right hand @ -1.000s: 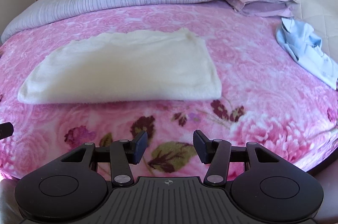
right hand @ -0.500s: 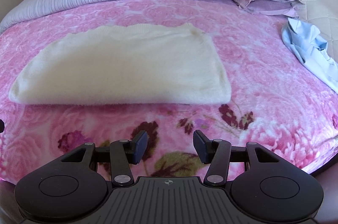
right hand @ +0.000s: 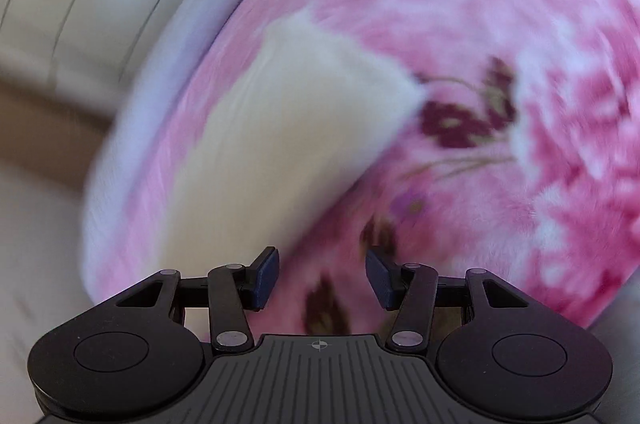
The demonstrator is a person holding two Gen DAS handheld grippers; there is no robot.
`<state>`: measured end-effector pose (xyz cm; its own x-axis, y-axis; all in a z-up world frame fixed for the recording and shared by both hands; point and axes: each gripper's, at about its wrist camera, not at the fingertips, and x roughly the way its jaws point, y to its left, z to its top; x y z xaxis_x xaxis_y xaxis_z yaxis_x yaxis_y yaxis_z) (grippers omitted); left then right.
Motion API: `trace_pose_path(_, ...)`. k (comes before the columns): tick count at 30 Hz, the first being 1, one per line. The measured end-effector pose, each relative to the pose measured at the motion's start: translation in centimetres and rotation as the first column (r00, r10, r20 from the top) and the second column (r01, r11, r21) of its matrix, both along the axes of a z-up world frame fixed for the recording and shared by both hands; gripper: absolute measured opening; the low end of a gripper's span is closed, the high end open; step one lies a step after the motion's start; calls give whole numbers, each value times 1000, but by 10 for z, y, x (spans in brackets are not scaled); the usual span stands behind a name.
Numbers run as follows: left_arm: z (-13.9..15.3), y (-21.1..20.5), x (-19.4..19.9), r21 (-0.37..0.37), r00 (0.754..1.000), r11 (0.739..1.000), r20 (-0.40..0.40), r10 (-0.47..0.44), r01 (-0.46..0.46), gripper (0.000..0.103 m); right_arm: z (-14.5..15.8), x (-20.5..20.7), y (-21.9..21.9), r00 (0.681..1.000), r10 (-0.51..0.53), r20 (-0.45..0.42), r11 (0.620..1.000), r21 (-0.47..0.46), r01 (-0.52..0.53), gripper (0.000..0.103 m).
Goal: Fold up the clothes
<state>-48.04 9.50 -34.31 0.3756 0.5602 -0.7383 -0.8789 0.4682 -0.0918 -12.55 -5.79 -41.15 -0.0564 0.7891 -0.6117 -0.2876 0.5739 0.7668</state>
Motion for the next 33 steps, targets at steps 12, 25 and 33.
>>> trace_pose_path(12,-29,32,71,-26,992,992,-9,-123,122,42,-25,40,18,980,-181,-86,976,106,189,52)
trace_pose_path(25,-24,60,47,-90,998,995,48,-39,43,44,-19,40,31,991,-133,11,991,29,133,17)
trace_pose_path(33,-21,99,-42,-261,951,961,263,163,-93,41,72,-80,102,477,280,833,958,-210,-196,8)
